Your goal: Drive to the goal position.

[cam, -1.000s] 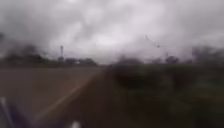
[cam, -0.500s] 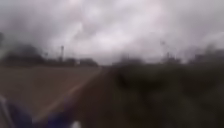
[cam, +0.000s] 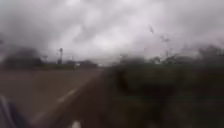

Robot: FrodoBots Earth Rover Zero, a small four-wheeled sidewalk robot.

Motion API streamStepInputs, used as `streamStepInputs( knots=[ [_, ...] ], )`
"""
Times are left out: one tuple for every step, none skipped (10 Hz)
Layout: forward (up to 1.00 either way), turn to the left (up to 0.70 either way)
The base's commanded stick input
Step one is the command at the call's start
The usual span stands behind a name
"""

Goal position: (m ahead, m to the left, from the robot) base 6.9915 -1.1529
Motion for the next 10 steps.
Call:
streamStepInputs(
  knots=[
    [0.7, 0.0],
    [0.7, 0.0],
    [0.7, 0.0],
    [0.7, 0.0],
    [0.7, 0.0],
    [0.7, 0.0],
    [0.7, 0.0],
    [0.7, 0.0],
    [0.7, 0.0],
    [0.7, 0.0]
  ],
)
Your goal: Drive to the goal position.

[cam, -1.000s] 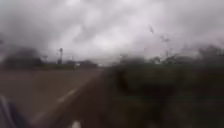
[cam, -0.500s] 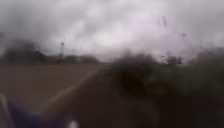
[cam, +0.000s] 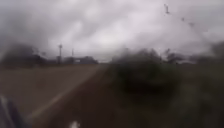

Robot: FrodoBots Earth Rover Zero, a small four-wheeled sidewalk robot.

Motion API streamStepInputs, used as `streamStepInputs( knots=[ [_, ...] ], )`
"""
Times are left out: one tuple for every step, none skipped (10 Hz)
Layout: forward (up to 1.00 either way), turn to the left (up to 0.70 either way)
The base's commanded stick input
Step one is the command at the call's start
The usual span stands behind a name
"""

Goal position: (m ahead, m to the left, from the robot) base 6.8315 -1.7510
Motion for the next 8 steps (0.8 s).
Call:
streamStepInputs(
  knots=[
    [0.7, 0.0],
    [0.7, 0.0],
    [0.7, 0.0],
    [0.7, 0.0],
    [0.7, 0.0],
    [0.7, 0.0],
    [0.7, 0.0],
    [0.7, 0.0]
  ],
)
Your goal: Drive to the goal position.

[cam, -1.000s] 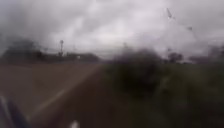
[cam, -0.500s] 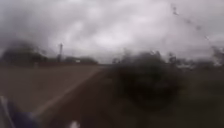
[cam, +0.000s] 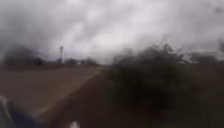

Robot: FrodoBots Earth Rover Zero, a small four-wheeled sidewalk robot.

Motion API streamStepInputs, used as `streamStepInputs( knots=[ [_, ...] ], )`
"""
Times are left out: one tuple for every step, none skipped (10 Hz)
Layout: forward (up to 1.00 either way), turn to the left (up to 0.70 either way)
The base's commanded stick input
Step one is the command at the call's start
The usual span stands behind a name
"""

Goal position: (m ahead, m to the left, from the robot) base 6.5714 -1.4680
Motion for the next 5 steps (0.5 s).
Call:
streamStepInputs(
  knots=[
    [0.7, 0.0],
    [0.7, 0.0],
    [0.7, 0.0],
    [0.7, 0.0],
    [0.7, 0.0]
  ],
)
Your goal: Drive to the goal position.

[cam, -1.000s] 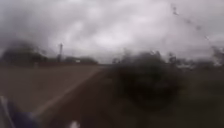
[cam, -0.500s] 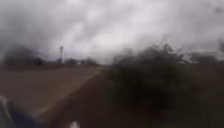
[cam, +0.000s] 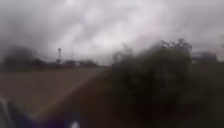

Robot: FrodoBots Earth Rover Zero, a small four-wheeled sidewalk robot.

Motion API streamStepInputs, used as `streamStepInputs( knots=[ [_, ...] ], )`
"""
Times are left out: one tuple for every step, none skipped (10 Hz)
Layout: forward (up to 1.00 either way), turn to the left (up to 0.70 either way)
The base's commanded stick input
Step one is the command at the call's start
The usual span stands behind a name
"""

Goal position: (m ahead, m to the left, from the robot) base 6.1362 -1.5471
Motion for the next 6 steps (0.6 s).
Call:
streamStepInputs(
  knots=[
    [0.7, 0.0],
    [0.7, 0.0],
    [0.7, 0.0],
    [0.7, 0.0],
    [0.7, 0.0],
    [0.7, 0.0]
  ],
)
